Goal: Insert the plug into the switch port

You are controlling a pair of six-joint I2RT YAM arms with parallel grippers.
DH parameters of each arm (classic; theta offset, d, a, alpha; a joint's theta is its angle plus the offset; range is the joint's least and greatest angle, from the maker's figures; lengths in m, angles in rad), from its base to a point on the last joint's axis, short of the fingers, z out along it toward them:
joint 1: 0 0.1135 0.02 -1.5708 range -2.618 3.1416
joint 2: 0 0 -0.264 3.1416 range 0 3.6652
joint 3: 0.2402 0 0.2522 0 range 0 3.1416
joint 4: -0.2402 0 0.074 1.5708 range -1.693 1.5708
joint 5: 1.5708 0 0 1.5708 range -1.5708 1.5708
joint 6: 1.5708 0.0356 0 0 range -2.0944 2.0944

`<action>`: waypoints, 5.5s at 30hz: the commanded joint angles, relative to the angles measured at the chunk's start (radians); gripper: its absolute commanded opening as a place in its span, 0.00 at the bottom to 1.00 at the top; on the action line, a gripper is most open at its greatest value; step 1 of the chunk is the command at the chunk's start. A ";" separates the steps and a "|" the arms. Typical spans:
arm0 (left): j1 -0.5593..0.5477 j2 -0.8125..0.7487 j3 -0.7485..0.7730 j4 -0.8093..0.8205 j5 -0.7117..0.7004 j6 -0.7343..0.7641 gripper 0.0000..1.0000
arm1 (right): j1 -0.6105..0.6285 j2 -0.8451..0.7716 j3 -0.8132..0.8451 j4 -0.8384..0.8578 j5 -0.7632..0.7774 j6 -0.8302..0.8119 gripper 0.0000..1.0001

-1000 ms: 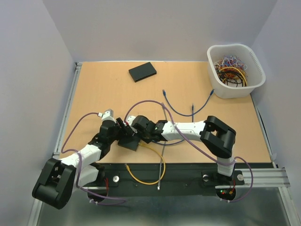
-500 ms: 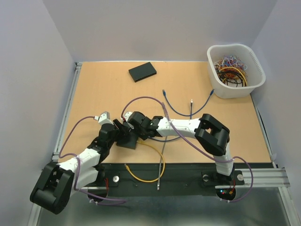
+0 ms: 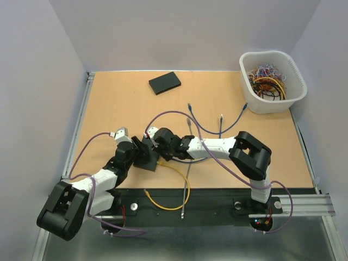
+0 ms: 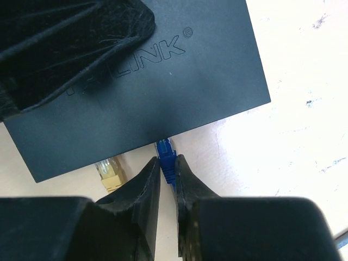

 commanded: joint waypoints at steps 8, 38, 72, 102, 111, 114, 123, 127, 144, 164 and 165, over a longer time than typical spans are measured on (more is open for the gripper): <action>-0.142 0.126 0.021 -0.041 0.368 -0.145 0.60 | 0.067 -0.034 0.225 0.786 -0.418 0.122 0.01; -0.142 -0.086 0.187 -0.346 0.223 -0.086 0.66 | -0.092 -0.372 -0.040 0.279 0.234 0.263 0.49; -0.084 -0.374 0.689 -0.877 -0.105 0.262 0.77 | -0.092 -0.416 -0.450 0.022 0.060 0.786 0.46; 0.066 -0.409 0.652 -0.803 -0.027 0.308 0.77 | -0.144 0.602 0.887 -0.037 -0.214 0.713 0.45; 0.085 -0.411 0.649 -0.799 -0.028 0.305 0.77 | -0.281 0.813 1.094 0.833 -0.283 0.827 0.78; 0.092 -0.402 0.649 -0.799 -0.025 0.305 0.77 | -0.313 0.850 1.188 0.851 -0.349 0.823 0.89; 0.112 -0.382 0.647 -0.794 -0.013 0.306 0.77 | -0.328 0.399 0.595 0.880 -0.307 0.555 0.94; 0.118 -0.373 0.649 -0.797 -0.016 0.308 0.77 | -0.336 0.154 0.335 0.784 -0.169 0.461 0.94; 0.120 -0.382 0.641 -0.791 0.006 0.309 0.76 | -0.336 0.113 0.233 0.107 0.364 0.441 0.54; 0.120 -0.370 0.641 -0.788 0.018 0.311 0.76 | -0.336 0.391 0.500 -0.076 0.470 0.432 0.52; 0.120 -0.370 0.639 -0.788 0.019 0.313 0.76 | -0.336 0.397 0.507 -0.085 0.473 0.433 0.52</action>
